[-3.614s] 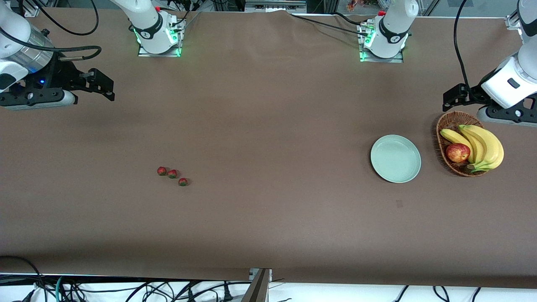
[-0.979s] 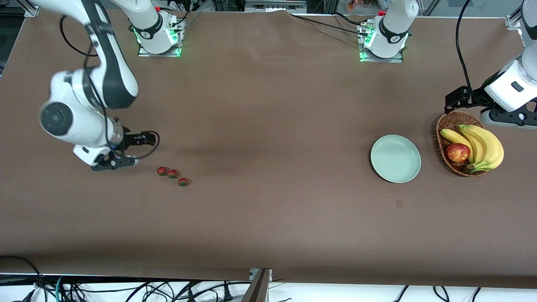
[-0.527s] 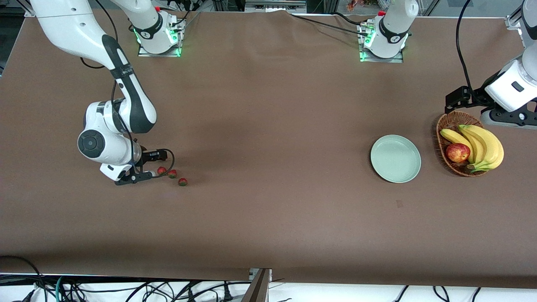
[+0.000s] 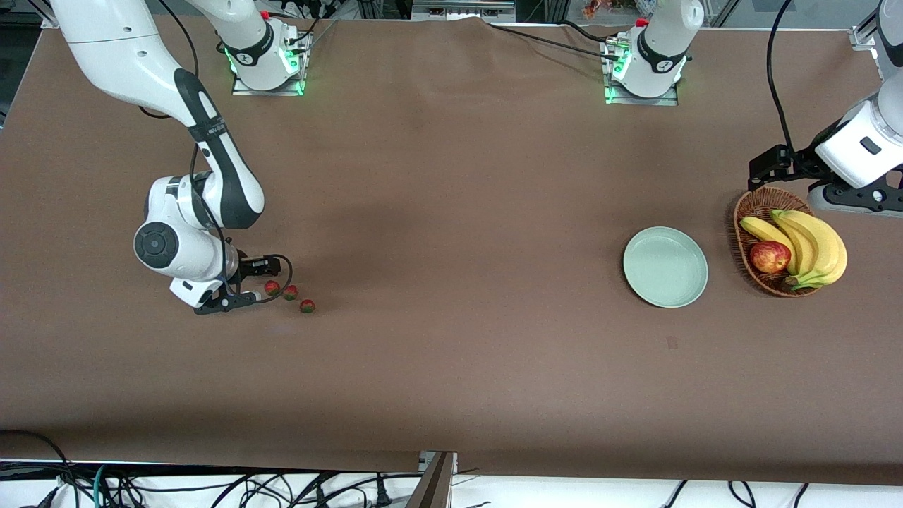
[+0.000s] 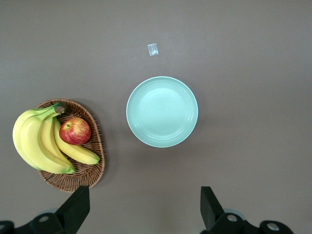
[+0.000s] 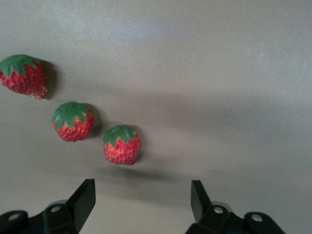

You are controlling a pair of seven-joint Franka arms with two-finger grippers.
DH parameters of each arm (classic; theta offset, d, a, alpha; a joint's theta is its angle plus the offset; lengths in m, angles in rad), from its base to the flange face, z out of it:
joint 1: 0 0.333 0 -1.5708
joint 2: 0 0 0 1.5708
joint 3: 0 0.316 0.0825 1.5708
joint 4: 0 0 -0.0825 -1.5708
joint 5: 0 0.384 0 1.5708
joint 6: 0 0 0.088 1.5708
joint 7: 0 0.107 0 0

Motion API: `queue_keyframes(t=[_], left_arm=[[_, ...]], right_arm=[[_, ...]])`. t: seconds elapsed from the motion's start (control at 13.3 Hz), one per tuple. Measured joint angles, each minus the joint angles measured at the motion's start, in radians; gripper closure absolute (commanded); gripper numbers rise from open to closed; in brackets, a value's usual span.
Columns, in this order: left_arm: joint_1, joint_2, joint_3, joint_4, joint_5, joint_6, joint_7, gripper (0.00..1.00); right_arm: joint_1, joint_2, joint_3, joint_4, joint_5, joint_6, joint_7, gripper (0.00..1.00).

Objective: Collect all strawberries into plate
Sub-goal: 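Close the right gripper on one strawberry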

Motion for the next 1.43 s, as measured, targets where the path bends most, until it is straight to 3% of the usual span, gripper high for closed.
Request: queue_keyframes(t=[0.45,1.13,1.43], left_arm=[[0.0,0.0,0.0,0.0,0.0,0.0,0.0,0.0],[0.0,0.0,0.0,0.0,0.0,-0.001,0.0,0.0],[0.0,0.0,0.0,0.0,0.0,-0.001,0.0,0.0]], right_arm=[[0.0,0.023,0.001,0.0,0.015,0.022,0.0,0.24],[0.001,0.047,0.008,0.016,0.019,0.052,0.0,0.24],[0.002,0.055,0.009,0.024,0.019,0.06,0.0,0.37]])
